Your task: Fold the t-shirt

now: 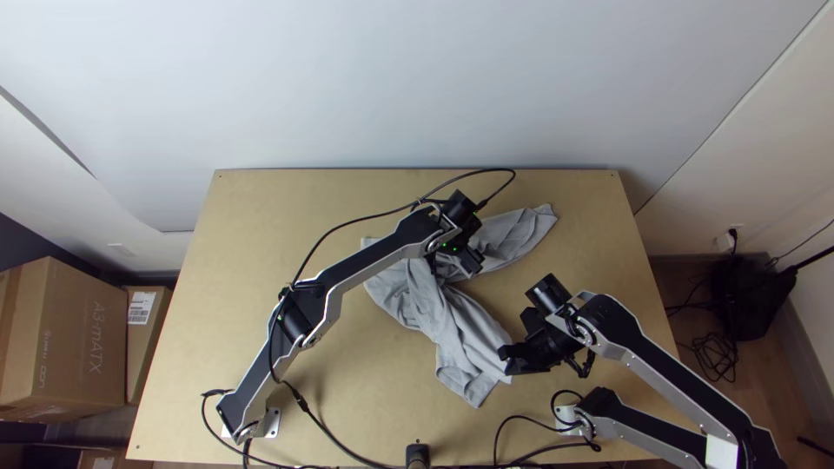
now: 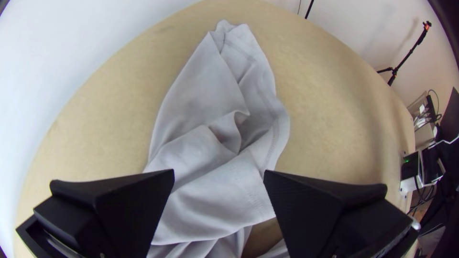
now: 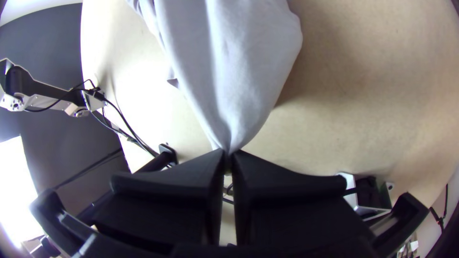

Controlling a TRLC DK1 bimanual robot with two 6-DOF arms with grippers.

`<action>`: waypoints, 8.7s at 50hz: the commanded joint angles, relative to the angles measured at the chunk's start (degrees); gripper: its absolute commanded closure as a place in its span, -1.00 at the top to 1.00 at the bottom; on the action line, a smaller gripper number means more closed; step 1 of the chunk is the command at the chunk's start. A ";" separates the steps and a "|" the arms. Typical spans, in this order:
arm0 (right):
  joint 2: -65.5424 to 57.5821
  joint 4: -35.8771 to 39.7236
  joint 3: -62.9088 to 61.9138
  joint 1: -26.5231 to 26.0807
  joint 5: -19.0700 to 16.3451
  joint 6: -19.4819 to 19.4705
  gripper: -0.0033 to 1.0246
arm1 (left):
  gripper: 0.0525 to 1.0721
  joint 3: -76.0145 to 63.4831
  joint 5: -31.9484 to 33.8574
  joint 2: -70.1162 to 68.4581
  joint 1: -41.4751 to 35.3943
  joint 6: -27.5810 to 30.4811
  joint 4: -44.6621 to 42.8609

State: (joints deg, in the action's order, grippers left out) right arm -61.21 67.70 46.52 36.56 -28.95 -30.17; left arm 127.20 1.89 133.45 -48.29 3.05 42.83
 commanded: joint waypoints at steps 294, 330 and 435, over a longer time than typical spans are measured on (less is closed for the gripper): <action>0.30 5.34 -2.40 -41.04 5.48 16.81 0.41 | 0.22 -51.96 12.00 -72.63 45.83 -26.16 5.07; -12.27 -6.35 -8.99 -32.42 4.69 14.35 0.17 | 0.22 -60.40 12.00 -82.47 49.61 -22.91 10.17; 0.21 -11.63 -7.06 -37.26 5.13 9.08 -0.95 | -0.49 -90.81 3.47 -77.11 48.56 17.08 11.75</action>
State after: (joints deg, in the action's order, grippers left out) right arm -61.78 55.18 38.65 -0.56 -23.99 -19.14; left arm 37.87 5.30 55.42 0.84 18.57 56.29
